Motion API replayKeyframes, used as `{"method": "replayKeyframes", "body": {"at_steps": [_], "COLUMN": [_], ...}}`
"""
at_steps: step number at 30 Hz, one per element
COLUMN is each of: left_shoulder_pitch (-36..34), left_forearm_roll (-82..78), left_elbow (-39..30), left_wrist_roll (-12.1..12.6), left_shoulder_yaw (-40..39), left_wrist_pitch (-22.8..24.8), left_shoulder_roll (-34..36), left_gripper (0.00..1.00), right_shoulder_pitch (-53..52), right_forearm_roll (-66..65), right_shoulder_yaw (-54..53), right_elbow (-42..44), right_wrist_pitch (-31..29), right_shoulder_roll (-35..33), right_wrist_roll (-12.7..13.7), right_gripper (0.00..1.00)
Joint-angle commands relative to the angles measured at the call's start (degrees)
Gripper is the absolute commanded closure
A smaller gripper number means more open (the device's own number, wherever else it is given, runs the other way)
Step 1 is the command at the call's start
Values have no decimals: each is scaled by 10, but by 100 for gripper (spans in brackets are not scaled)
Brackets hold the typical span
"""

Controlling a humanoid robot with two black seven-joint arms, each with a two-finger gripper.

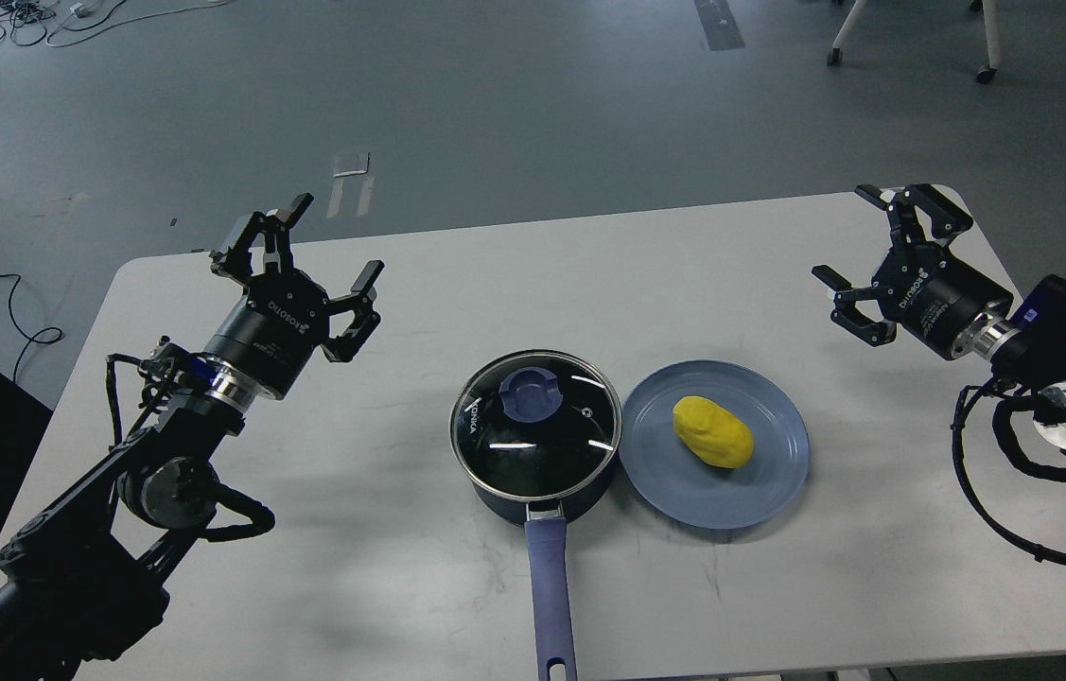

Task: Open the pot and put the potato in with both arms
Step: 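Move the left gripper down to the glass lid's knob on the black saucepan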

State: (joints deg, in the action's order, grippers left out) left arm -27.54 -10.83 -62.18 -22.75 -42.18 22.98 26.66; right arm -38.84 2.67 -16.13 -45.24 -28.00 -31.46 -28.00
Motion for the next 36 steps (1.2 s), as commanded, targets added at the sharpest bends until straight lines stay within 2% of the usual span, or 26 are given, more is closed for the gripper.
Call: {"method": "replayKeyframes", "body": {"at_steps": [1,11,14,18,20,22,25,32,34,36], "left_shoulder_pitch": [3,-2,-13,-52,-63,-92,-113,-176,-197,-245], "left_forearm_roll": [-2,-5,-18,-175,-275,-380,-455,-763,-824,-897], "left_elbow": [-1,-6,-7,-30,-61,-97,-127,-239,-254,-256], "left_wrist_roll": [0,0,-1,-8,-20,-51,-52,-52,-52,-52], "left_shoulder_yaw": [1,2,3,1,-1,-1,0,11,30,81], "left_wrist_pitch": [1,5,50,50,50,50,50,50,50,50], "left_shoulder_roll": [-2,4,29,54,74,85,96,102,102,99], "left_gripper": [2,2,2,2,2,2,2,2,2,2], "right_shoulder_pitch": [3,3,3,3,3,3,3,3,3,3], "right_forearm_roll": [1,0,0,-1,-1,-1,-1,-2,-2,-2], "right_shoulder_yaw": [-7,-9,-9,-8,-8,-8,-8,-7,-6,-6], "right_elbow": [-1,-1,-1,-1,0,0,0,-2,-2,-2], "right_wrist_pitch": [0,0,0,0,0,0,0,0,0,0], "right_shoulder_roll": [0,-1,0,0,0,1,1,1,1,2], "right_wrist_roll": [0,0,0,0,0,0,0,0,0,0], "right_gripper": [0,0,0,0,0,0,0,0,0,0]}}
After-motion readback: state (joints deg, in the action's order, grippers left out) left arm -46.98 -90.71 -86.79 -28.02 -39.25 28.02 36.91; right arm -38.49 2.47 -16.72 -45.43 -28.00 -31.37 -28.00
